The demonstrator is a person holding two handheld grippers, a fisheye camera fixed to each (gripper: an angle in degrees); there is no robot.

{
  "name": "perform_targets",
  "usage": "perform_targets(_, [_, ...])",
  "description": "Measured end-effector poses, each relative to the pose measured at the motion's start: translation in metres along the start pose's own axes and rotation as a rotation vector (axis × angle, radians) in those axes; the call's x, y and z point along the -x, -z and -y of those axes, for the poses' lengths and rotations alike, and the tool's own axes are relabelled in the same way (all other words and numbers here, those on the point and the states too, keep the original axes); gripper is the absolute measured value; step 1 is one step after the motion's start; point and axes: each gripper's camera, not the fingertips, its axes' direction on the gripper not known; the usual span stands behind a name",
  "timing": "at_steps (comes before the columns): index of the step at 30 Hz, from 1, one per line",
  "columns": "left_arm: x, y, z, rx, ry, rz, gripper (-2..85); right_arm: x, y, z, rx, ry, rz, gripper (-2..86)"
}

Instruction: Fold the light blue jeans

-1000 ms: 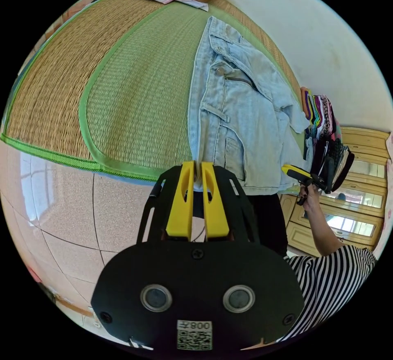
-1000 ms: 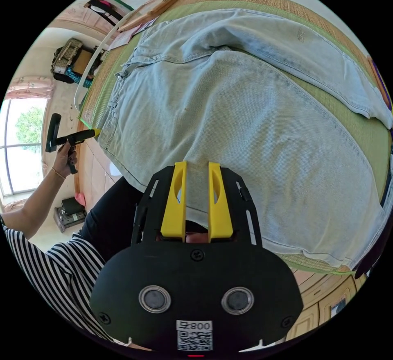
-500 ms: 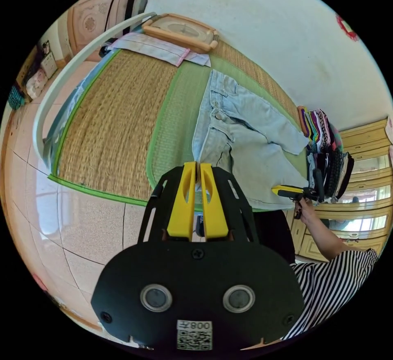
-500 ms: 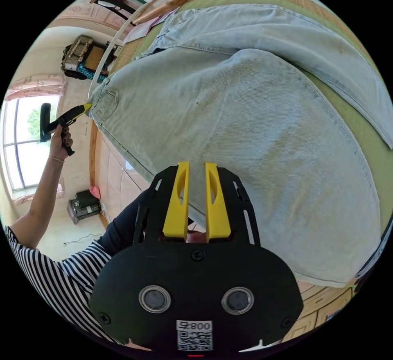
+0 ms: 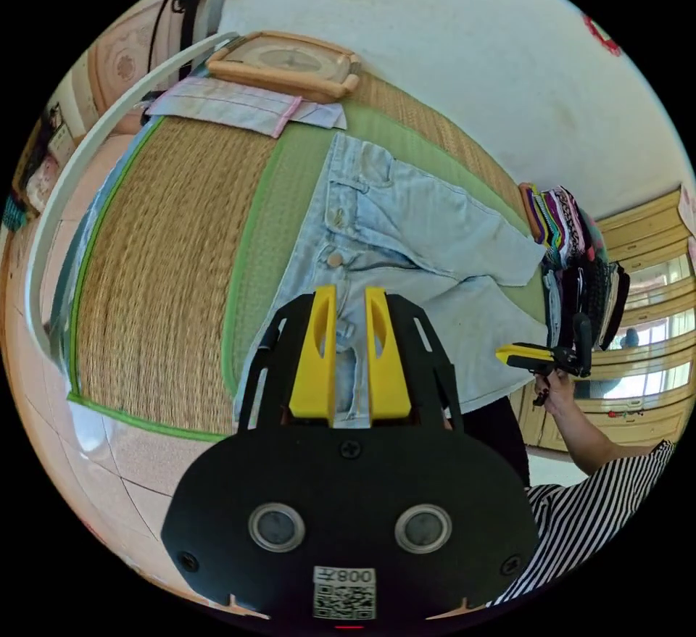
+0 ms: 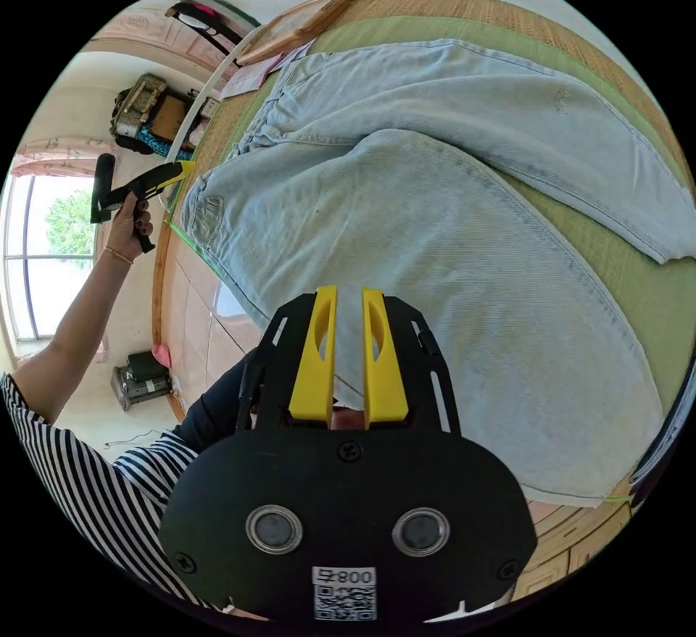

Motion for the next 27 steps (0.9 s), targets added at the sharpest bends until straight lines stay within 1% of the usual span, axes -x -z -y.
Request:
perform_targets(4, [-0.040, -0.052, 0.057, 0.070, -0.079, 0.010, 5.5, -0.027, 0.016, 0.001, -0.045, -0.080, -0.022, 6.4])
perform_targets(6, [-0.055, -0.073, 0.077, 0.101, -0.117, 0.056, 4.4, -0.035, 0.018, 0.000, -0.047, -0.101, -0.035, 6.5])
perform_targets(10, [-0.076, -0.120, 0.108, 0.215, -0.203, 0.250, 1.5, -0.040, 0.013, -0.002, -0.011, -0.098, -0.078, 6.6])
perform_targets(12, [-0.078, -0.130, 0.115, 0.223, -0.240, 0.254, 0.8, -0.038, 0.009, -0.002, 0.008, -0.082, -0.096, 6.6])
perform_targets(13, [-0.077, -0.132, 0.120, 0.214, -0.237, 0.268, 0.5, -0.035, 0.007, -0.002, 0.017, -0.069, -0.097, 6.6])
perform_targets(15, [-0.074, -0.135, 0.127, 0.189, -0.202, 0.384, 0.2, -0.031, 0.006, -0.001, 0.023, -0.046, -0.118, 6.5])
perform_targets(16, [-0.069, -0.137, 0.133, 0.190, -0.199, 0.388, 0.1, -0.027, 0.006, 0.001, 0.027, -0.028, -0.139, 6.4])
perform_targets(18, [-0.058, -0.141, 0.142, 0.210, -0.179, 0.318, 0.0, -0.024, 0.007, 0.003, 0.033, -0.005, -0.154, 6.2])
perform_targets(19, [-0.054, -0.144, 0.146, 0.206, -0.165, 0.325, 0.0, -0.022, 0.007, 0.005, 0.038, 0.003, -0.159, 6.1])
perform_targets(22, [-0.050, -0.152, 0.156, 0.212, -0.165, 0.432, -0.1, -0.021, 0.010, 0.008, 0.037, 0.011, -0.158, 5.8])
perform_targets(27, [-0.038, -0.161, 0.167, 0.174, -0.047, 0.362, 0.0, -0.016, 0.015, 0.012, 0.046, 0.027, -0.149, 5.6])
